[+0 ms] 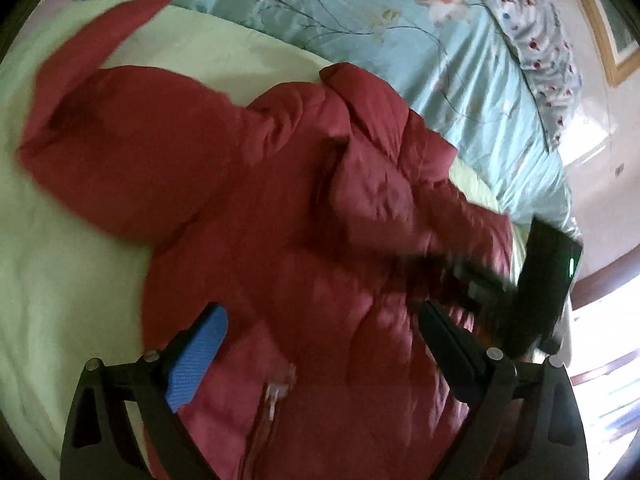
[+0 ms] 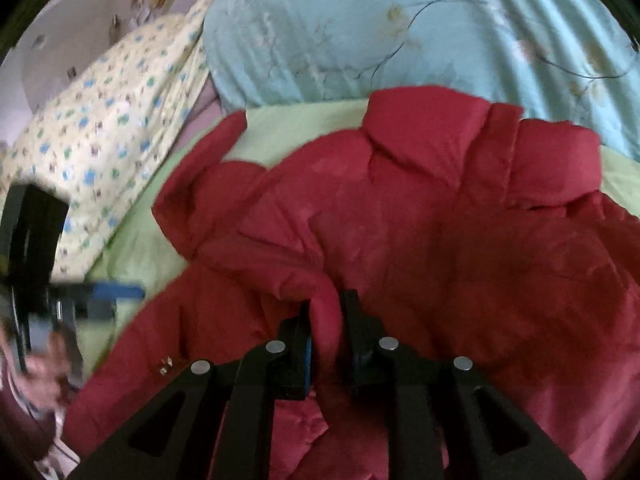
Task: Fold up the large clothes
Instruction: 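Carry the sleeve across the coat body toward the left gripper and release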
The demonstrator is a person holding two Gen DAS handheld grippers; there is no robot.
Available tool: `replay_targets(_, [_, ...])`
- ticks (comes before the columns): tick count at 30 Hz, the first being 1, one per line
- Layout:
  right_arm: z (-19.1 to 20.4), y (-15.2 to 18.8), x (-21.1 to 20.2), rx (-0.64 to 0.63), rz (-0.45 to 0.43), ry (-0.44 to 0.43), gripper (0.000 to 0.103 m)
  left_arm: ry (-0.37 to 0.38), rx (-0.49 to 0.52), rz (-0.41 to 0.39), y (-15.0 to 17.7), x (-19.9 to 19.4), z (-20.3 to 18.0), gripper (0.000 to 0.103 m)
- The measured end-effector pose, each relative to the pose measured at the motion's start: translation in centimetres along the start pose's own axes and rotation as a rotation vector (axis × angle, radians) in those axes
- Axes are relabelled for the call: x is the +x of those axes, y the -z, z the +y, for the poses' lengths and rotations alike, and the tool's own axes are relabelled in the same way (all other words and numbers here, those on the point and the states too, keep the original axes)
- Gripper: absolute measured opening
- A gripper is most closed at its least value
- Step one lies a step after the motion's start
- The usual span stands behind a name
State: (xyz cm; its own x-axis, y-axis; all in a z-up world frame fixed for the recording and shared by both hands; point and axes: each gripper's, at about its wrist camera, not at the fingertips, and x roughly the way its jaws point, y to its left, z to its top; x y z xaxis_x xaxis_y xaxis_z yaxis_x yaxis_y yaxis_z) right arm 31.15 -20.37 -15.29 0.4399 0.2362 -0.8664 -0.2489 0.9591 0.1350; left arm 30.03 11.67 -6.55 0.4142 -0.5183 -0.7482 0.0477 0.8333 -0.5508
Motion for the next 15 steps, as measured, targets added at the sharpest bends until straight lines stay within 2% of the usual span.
replay_targets(5, [-0.4,0.6,0.3,0.014,0.019,-0.018,0.019,0.031,-0.031,0.104,-5.1,6.6,0.5,0.096])
replay_targets(7, [-0.6,0.6,0.2,0.031,0.02,-0.027,0.019,0.016,-0.026,0.127,-6.3,8.8,0.0,0.091])
replay_targets(8, [-0.8,0.6,0.1,0.04,0.022,-0.031,0.019,0.012,-0.021,0.135,-6.8,9.7,-0.1,0.072])
replay_targets(9, [-0.8,0.7,0.1,0.045,0.025,-0.032,0.02,0.013,-0.015,0.142,-7.3,10.6,-0.3,0.044])
replay_targets(10, [-0.8,0.8,0.0,0.05,0.028,-0.033,0.022,0.019,-0.015,0.157,-7.6,11.4,-0.2,0.035])
replay_targets(12, [-0.6,0.8,-0.1,0.063,0.033,-0.033,0.028,0.044,-0.031,0.157,-8.2,12.2,0.2,0.025])
replay_targets(15, [-1.1,1.6,-1.2,0.106,0.036,-0.046,0.045,0.026,-0.004,0.099,-8.3,11.2,-0.1,0.018])
